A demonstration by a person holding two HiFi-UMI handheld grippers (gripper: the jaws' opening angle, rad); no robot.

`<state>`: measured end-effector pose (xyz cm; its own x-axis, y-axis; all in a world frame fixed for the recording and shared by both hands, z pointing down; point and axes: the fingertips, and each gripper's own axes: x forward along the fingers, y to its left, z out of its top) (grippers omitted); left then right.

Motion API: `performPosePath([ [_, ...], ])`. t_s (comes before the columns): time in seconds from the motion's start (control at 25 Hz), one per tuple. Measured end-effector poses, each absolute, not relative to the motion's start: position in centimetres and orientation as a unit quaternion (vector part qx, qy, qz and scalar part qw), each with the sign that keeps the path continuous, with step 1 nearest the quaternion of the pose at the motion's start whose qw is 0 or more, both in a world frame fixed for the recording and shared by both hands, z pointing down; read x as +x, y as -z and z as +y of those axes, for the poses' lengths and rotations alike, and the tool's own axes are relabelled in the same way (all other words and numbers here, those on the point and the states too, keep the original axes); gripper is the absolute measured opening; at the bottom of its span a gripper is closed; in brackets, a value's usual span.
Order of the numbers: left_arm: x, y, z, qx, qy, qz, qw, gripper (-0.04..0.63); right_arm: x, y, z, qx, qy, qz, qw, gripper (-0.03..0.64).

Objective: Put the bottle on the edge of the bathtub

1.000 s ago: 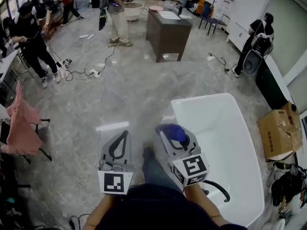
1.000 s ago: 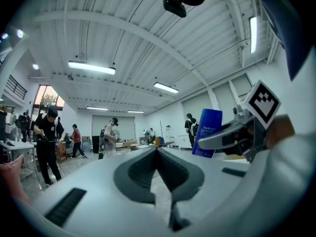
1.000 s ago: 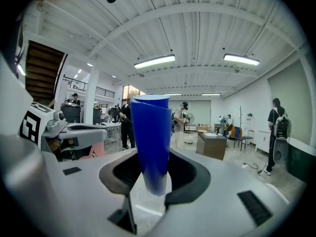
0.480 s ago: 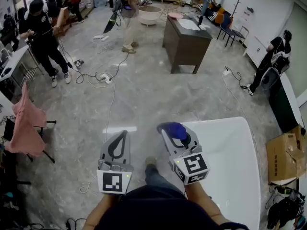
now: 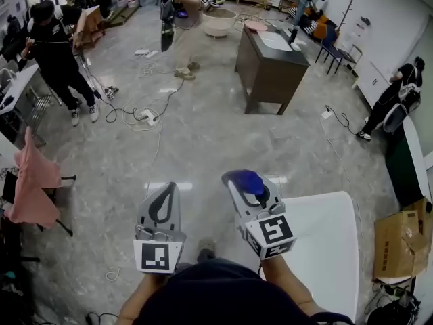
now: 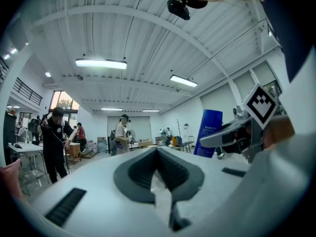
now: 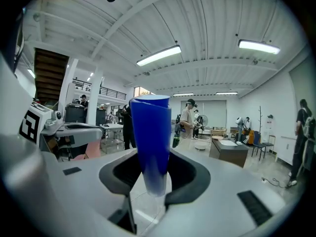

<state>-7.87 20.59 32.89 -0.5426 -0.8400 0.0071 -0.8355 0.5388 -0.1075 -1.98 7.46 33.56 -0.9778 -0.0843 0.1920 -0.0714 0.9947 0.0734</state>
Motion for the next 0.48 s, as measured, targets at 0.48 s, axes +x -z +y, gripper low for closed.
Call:
performPosePath([
  [0.48, -13.8, -33.7, 15.6, -0.463, 0.054, 0.885, 0.013, 0.002, -7.8, -34.7, 2.4, 0.026, 0.023, -0.993, 0.112, 0.160],
])
